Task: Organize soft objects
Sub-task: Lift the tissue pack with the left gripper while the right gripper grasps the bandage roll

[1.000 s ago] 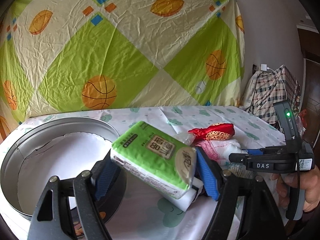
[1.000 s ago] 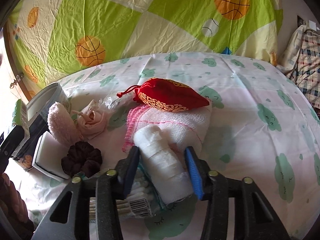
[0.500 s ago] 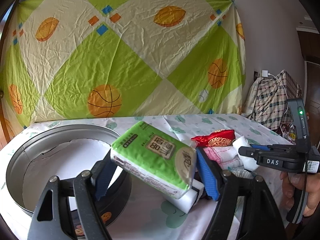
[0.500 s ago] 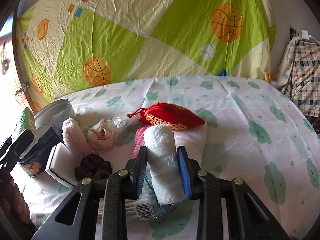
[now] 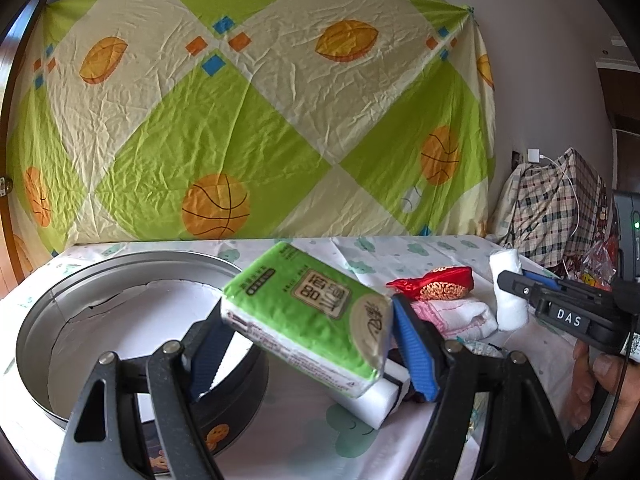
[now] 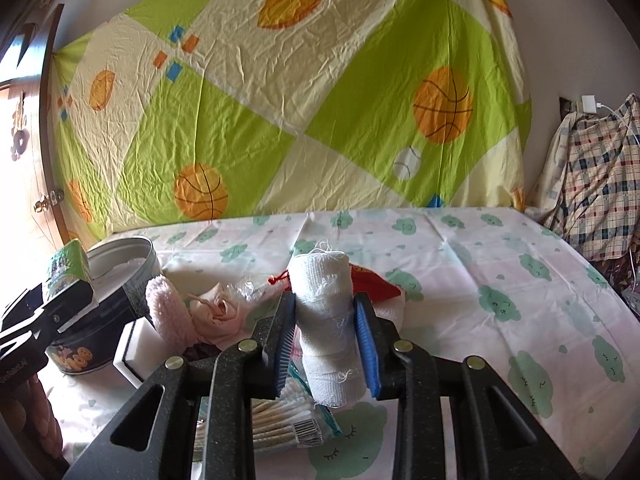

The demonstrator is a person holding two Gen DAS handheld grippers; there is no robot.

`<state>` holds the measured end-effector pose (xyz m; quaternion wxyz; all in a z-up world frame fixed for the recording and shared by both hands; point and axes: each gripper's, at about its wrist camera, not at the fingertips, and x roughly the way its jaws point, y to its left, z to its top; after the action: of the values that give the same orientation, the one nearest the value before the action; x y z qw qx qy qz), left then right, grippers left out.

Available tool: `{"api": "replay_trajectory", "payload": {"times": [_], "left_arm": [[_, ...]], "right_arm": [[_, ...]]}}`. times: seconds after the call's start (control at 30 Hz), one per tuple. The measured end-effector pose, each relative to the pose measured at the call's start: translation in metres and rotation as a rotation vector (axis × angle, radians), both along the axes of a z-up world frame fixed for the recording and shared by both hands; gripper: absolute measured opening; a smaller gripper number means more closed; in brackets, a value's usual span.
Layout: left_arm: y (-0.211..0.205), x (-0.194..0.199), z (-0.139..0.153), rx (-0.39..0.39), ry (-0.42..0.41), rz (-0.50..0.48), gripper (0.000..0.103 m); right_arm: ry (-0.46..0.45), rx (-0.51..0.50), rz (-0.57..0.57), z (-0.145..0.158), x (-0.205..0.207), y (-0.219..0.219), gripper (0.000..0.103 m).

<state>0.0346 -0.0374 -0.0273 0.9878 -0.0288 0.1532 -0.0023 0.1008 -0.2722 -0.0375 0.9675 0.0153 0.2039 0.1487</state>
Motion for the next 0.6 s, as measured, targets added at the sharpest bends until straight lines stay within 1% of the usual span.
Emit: {"api": "replay_trajectory", "payload": {"times": [0.2,0.33,0.6], "left_arm": [[0.006,-0.001,0.0,-0.02,-0.005,0.014,0.076],[0.011,-0.003,0.0,-0.035,-0.008,0.025,0.076],[0.029,-0.006,-0.001,-0.068,-0.006,0.058,0.076]], "right_arm": [[-0.085,0.038,-0.014,0.006,-0.012,0.0,0.032],[-0.126,0.061,-0.013,0.009,-0.018,0.003,0.032],[-0.15,0.089,-0.004,0.011,-0.022,0.013,0.032]]}}
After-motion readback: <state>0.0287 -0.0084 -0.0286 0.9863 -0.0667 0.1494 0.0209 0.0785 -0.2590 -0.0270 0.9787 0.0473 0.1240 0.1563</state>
